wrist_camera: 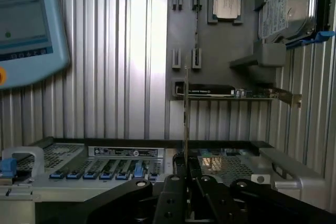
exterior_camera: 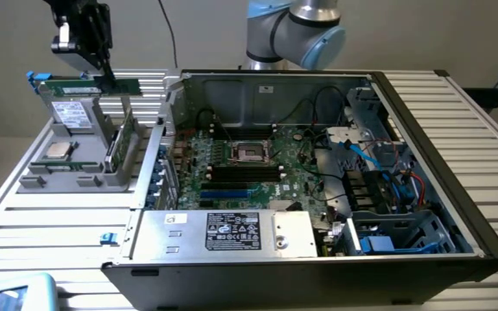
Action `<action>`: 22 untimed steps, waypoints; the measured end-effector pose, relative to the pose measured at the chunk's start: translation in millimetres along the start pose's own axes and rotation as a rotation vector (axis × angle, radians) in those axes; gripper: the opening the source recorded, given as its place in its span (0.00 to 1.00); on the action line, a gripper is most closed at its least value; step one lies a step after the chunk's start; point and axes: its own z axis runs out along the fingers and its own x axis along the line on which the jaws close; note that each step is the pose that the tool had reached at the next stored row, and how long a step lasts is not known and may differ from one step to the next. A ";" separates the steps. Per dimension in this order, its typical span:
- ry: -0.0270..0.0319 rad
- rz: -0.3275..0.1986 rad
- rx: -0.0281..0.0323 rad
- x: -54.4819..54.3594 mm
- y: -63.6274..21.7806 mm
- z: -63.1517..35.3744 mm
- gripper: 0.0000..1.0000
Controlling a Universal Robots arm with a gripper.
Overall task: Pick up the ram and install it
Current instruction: 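Pick up the ram and move it above insertion slot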
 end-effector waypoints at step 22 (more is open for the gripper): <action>0.0317 0.000 -0.0007 1.4 -100.0 0.3 0.13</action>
